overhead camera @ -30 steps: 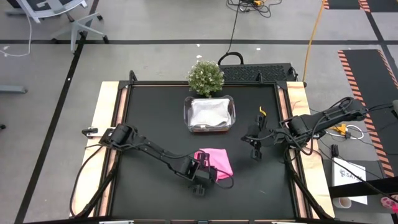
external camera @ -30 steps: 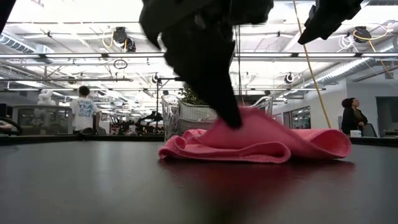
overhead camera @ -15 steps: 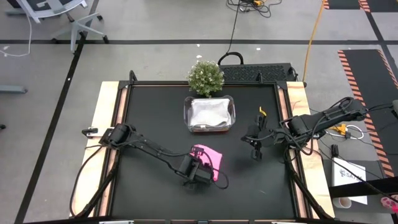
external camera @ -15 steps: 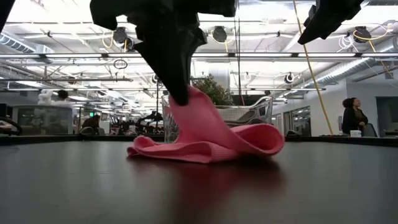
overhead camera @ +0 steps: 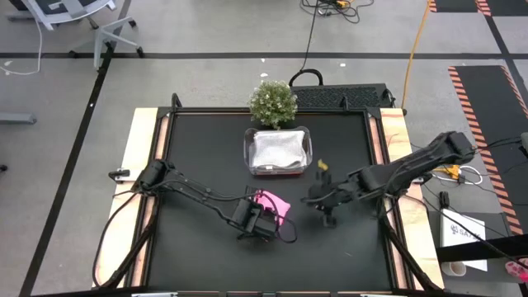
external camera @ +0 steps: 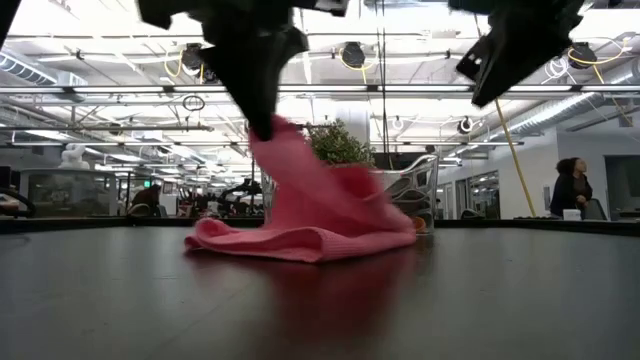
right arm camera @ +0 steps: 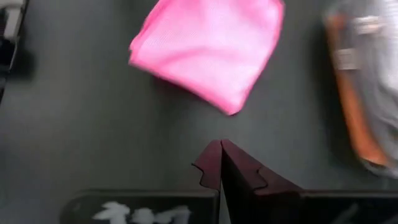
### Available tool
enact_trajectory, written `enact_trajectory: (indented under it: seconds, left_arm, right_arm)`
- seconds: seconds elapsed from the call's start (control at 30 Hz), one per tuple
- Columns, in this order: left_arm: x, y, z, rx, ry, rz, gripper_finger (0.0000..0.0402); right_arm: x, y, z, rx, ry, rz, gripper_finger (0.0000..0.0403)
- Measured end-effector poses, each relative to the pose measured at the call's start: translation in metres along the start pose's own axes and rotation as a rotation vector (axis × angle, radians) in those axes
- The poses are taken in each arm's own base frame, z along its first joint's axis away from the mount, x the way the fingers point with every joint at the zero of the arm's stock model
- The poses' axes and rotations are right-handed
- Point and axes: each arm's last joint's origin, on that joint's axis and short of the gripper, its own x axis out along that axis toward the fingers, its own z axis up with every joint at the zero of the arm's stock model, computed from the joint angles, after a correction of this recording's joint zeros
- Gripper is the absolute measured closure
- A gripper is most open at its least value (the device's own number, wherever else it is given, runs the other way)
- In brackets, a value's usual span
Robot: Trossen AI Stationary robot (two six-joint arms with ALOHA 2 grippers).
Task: Fold microfiber towels
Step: Fold the pink microfiber towel
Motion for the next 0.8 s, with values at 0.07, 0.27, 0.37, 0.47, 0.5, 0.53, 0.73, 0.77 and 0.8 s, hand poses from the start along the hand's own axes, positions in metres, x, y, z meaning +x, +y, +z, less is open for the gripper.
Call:
enact_trajectory:
  seconds: [0.07, 0.27, 0.37, 0.47, 0.5, 0.53, 0.73, 0.77, 0.8]
  left_arm:
    - [0.000, 0.001, -0.005, 0.019, 0.052, 0.010, 0.0401]
    - [-0.002, -0.002, -0.014, 0.119, 0.136, 0.010, 0.0401]
    - [0.004, -0.005, -0.016, 0.135, 0.133, -0.018, 0.0401]
    - [0.015, -0.010, -0.022, 0.108, 0.177, -0.079, 0.0401]
    - [0.018, -0.012, -0.024, 0.101, 0.193, -0.097, 0.0401]
    - [0.021, -0.014, -0.026, 0.099, 0.202, -0.113, 0.0401]
    - [0.034, -0.019, -0.033, 0.060, 0.231, -0.132, 0.0370]
    - [0.035, -0.019, -0.032, 0.046, 0.224, -0.132, 0.0361]
    - [0.036, -0.018, -0.032, 0.034, 0.221, -0.132, 0.0351]
  right_arm:
    - [0.015, 0.003, 0.002, -0.020, 0.022, 0.022, 0.0403]
    - [0.025, 0.005, 0.003, -0.009, 0.027, 0.031, 0.0403]
    - [0.019, 0.006, 0.008, -0.002, -0.031, 0.044, 0.0403]
    - [0.014, 0.005, 0.009, 0.003, -0.055, 0.042, 0.0403]
    - [0.012, 0.005, 0.009, 0.005, -0.064, 0.034, 0.0403]
    - [0.009, 0.004, 0.009, 0.005, -0.071, 0.024, 0.0403]
    - [-0.002, 0.000, 0.010, 0.014, -0.112, 0.001, 0.0403]
    - [-0.003, -0.001, 0.010, 0.016, -0.115, -0.006, 0.0403]
    - [-0.004, -0.002, 0.010, 0.018, -0.118, -0.018, 0.0403]
